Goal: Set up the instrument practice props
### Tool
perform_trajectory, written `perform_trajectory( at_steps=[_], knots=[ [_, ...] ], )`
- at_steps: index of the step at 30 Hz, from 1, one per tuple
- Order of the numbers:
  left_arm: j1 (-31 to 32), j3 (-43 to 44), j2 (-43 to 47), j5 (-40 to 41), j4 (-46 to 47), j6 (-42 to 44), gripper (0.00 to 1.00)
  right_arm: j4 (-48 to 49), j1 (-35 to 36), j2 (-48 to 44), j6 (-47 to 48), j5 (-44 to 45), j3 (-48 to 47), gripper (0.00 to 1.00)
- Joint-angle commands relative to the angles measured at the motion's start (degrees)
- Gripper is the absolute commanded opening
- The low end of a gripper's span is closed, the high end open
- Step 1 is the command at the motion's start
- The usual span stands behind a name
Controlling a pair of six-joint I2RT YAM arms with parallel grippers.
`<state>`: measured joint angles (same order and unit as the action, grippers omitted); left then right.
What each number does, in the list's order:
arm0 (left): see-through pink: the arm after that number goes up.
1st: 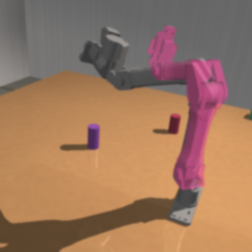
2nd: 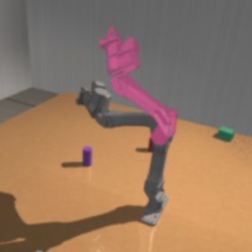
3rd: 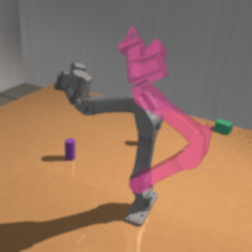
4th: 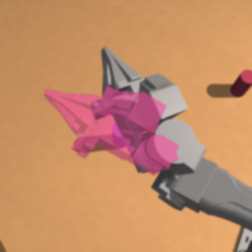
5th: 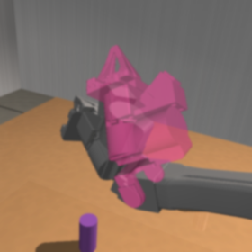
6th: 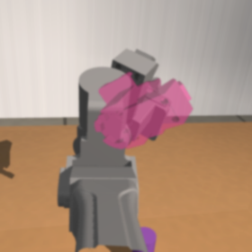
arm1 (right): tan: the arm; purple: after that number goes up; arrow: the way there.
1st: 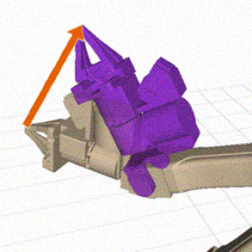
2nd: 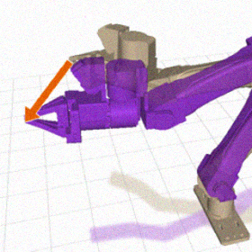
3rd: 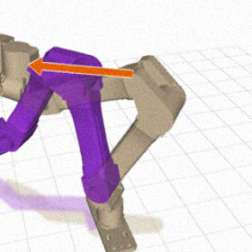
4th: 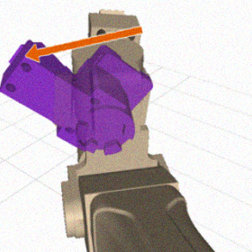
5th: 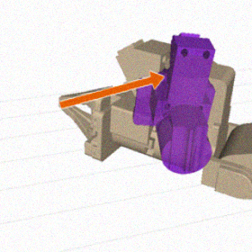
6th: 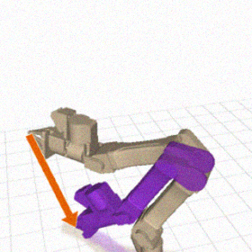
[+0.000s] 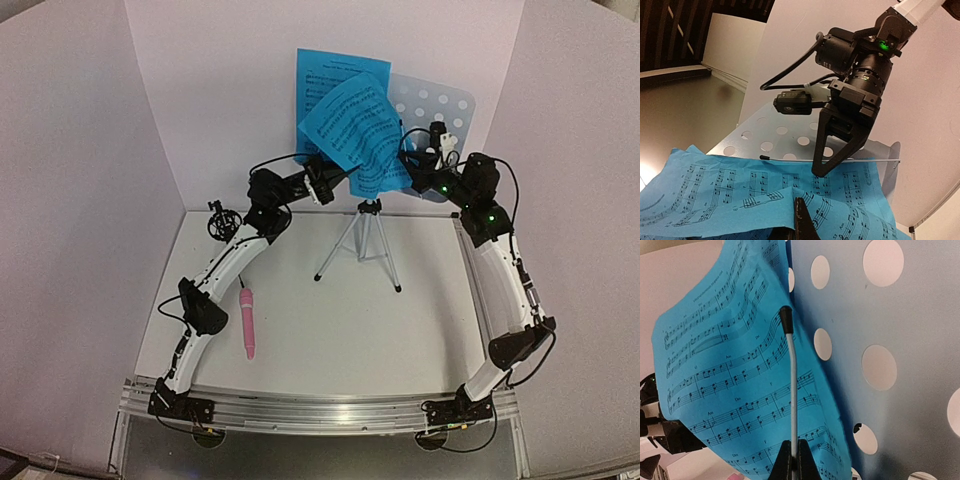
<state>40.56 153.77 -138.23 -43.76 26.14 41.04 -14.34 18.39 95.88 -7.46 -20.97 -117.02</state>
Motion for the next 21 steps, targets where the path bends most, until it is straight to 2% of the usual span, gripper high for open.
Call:
perform_trajectory(
  at_steps=[1,15,17,21],
  knots=[
    [0.9,1.8,-0.8,-1.1,2.4,3.1,0.0,1.6,0.7,-1.6,0.9,-4.3,0.6,0.0],
    [1.2,1.7,-1.4,1.2,3.1,5.0,0.0,2.2,0.7,-2.4,1.2,-4.2,1.9,0.01],
    [1.2,1.4,-1.3,1.1,3.4,5.2,0.0,2.2,0.8,-2.7,1.2,-3.6,2.4,0.05],
    [1.2,1.4,-1.3,0.6,3.0,6.0,0.0,2.3,0.7,-3.3,1.2,-2.8,3.0,0.23]
  ],
)
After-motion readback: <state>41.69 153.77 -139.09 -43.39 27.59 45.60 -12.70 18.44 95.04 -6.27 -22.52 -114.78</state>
